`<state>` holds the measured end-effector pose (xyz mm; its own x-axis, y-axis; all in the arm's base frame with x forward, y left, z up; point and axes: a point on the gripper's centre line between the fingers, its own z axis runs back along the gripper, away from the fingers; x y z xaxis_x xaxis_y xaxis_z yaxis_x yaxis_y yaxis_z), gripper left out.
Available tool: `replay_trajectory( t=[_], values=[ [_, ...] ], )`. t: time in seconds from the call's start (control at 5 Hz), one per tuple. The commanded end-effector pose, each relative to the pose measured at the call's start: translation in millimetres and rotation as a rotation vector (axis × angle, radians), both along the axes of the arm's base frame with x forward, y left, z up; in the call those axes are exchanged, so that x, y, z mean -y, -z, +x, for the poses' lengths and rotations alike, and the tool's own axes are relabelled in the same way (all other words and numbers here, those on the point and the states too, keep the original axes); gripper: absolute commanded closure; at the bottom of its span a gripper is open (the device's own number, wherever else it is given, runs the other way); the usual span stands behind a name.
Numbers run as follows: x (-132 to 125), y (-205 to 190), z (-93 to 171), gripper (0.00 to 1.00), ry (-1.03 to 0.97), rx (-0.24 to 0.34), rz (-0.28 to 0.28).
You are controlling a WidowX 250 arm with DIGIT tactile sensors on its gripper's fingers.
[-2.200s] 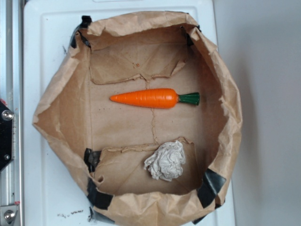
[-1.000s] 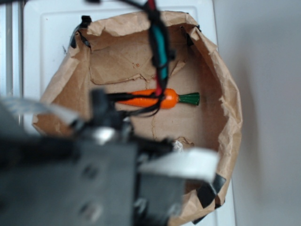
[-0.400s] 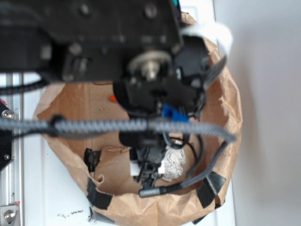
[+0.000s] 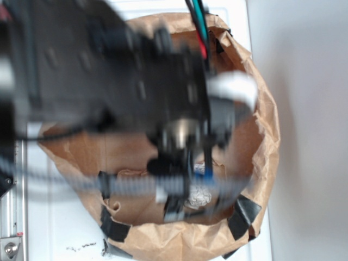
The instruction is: Grab the white paper.
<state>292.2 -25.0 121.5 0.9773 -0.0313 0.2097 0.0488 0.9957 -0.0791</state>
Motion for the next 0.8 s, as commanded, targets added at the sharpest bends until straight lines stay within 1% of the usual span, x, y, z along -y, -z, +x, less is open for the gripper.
replay_trajectory(
  t=[0.0,0.2,0.6],
  values=[
    [31.3,7.9,8.4,0.0,0.031,-0.044,-0.124],
    [30.9,6.9,0.3,0.0,0.017,0.004,-0.139],
    [30.9,6.9,0.3,0.0,0.017,0.004,-0.139]
  ],
)
